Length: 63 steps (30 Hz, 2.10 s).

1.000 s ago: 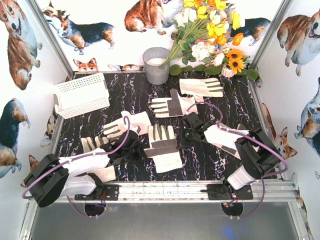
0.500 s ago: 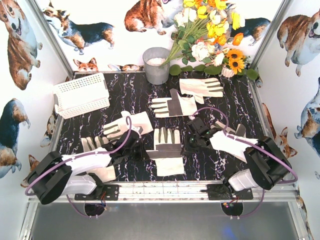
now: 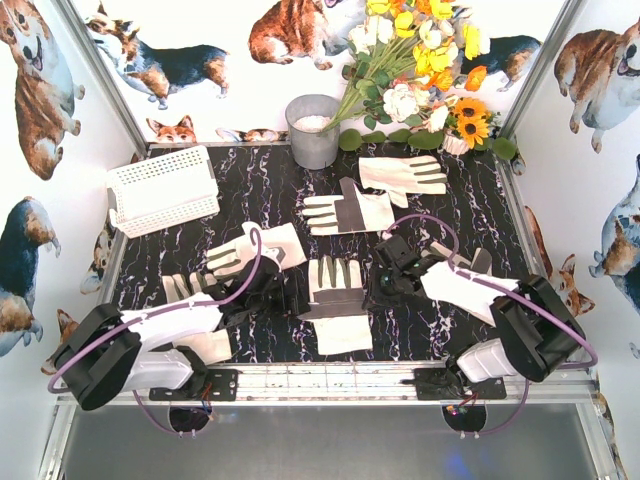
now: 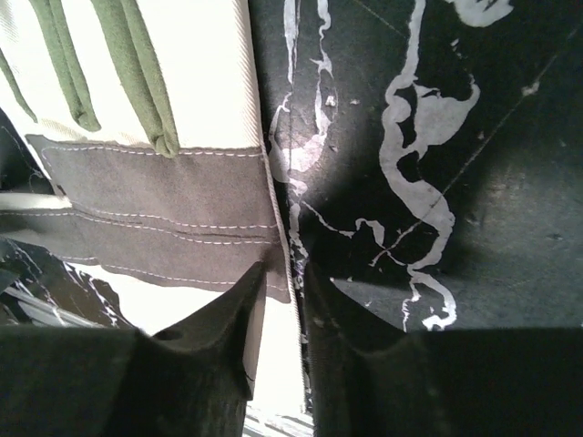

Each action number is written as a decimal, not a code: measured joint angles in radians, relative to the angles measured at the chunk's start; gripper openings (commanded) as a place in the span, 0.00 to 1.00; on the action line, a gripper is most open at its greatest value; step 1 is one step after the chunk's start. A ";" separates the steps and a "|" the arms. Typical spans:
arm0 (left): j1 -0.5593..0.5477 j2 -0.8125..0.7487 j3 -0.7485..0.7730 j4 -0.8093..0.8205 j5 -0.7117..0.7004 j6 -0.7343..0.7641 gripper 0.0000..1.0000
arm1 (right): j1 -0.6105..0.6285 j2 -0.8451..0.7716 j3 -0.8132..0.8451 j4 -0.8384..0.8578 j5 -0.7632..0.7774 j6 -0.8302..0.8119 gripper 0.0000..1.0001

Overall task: Put the gloves into the storage basket
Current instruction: Place the glove at the center of the board, then move the glove to the center of the board.

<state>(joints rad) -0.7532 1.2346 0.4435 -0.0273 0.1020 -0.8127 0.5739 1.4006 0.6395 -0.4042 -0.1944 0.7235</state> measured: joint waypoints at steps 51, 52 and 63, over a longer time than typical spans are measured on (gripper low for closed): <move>0.863 -0.097 0.396 -0.380 -0.062 0.660 1.00 | -0.523 0.540 0.686 -0.060 -0.146 -0.204 0.34; 0.863 -0.089 0.396 -0.380 -0.062 0.661 1.00 | -0.523 0.557 0.697 -0.060 -0.146 -0.206 0.30; 0.863 -0.056 0.396 -0.388 -0.061 0.661 1.00 | -0.523 0.578 0.659 -0.065 -0.150 -0.198 0.05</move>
<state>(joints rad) 0.1101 1.1786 0.8391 -0.4152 0.0406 -0.1520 0.0513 1.9781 1.2984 -0.4690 -0.3439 0.5255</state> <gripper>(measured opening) 0.995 0.107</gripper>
